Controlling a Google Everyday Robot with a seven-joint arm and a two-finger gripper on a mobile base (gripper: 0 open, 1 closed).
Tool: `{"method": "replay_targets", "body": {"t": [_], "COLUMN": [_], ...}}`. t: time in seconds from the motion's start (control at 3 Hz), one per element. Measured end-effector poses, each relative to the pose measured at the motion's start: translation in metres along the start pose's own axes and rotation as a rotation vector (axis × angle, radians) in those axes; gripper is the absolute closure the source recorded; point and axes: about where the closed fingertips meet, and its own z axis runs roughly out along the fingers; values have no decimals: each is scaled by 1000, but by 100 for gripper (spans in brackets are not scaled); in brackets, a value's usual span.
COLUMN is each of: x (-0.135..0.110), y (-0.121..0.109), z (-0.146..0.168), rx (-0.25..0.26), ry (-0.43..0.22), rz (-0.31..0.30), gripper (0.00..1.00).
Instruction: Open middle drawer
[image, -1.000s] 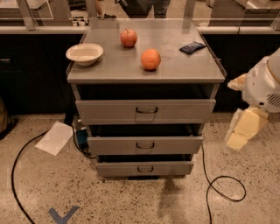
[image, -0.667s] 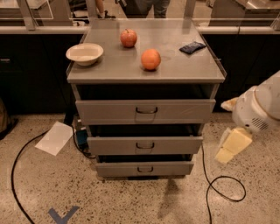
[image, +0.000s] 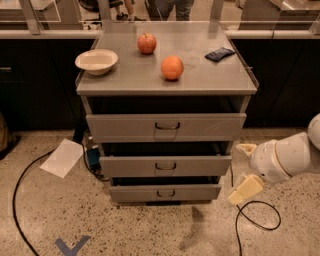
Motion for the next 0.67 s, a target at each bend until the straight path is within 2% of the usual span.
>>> {"method": "replay_targets", "body": {"t": [0.33, 0.67], "x": [4, 4], "y": [1, 1], "z": [7, 7], "rx": [-13, -13], "ry": [-8, -8], "rz": [-26, -26], "gripper": [0, 0]}}
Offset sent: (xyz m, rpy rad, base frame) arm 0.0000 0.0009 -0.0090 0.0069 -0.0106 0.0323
